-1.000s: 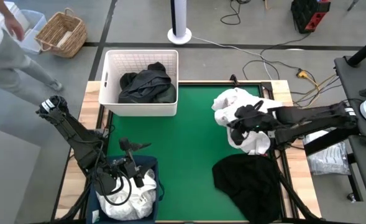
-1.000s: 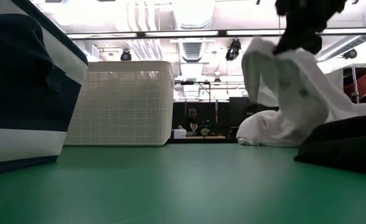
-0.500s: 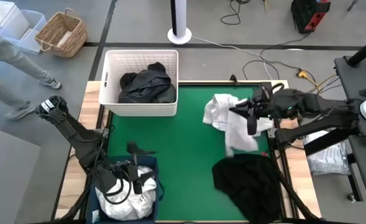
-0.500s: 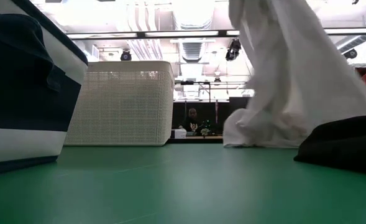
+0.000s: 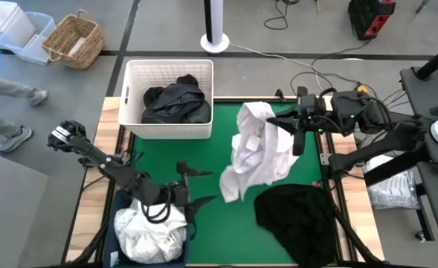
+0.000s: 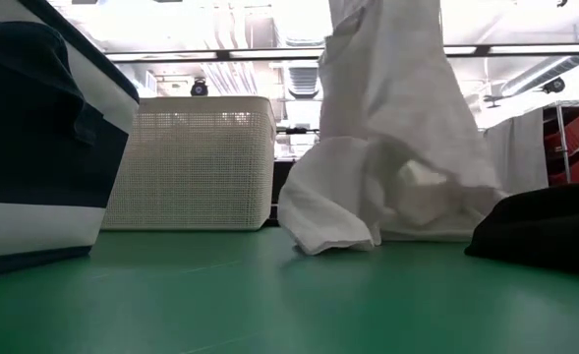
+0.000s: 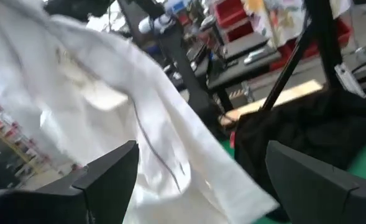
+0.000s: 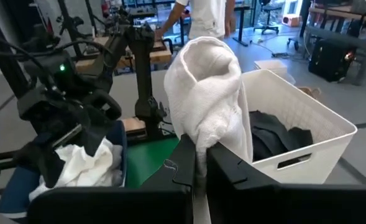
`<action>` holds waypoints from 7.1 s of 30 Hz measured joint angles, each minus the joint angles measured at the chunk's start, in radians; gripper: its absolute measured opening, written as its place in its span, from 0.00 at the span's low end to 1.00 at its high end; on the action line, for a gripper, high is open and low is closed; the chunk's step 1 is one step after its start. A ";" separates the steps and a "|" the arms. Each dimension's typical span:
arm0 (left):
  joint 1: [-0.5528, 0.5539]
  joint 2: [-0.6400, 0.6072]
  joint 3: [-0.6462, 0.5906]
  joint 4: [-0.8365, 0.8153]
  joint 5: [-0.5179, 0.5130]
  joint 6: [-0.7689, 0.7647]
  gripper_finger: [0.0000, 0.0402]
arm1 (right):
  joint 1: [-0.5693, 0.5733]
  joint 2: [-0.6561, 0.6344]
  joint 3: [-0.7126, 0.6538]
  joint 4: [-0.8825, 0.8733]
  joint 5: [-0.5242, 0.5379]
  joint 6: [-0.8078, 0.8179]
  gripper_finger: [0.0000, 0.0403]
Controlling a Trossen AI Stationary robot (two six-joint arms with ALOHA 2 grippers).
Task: Sort clothes
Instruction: Put the white shirt into the blue bin
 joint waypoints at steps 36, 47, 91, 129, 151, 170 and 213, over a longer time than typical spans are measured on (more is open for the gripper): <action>0.310 0.214 0.011 0.521 0.126 -0.130 0.86 | 0.000 0.113 0.097 0.079 -0.044 -0.034 0.03; 0.375 0.219 0.011 0.524 0.288 -0.258 0.86 | 0.000 0.118 0.097 0.077 -0.048 -0.045 0.03; 0.475 0.311 0.012 0.664 0.772 -0.328 0.89 | 0.000 0.135 0.096 0.077 -0.048 -0.078 0.03; 0.472 0.255 0.012 0.426 0.495 -0.405 0.90 | 0.000 0.168 0.096 0.009 0.036 -0.175 0.03; 0.457 0.098 0.012 0.085 0.288 -0.402 0.90 | 0.000 0.165 0.096 -0.058 0.037 -0.157 0.03; 0.504 0.200 0.010 0.275 0.464 -0.439 0.90 | 0.000 0.165 0.096 -0.053 0.035 -0.149 0.03; 0.502 0.355 0.181 0.386 0.824 -0.594 0.89 | 0.000 0.165 0.096 -0.046 0.063 -0.144 0.03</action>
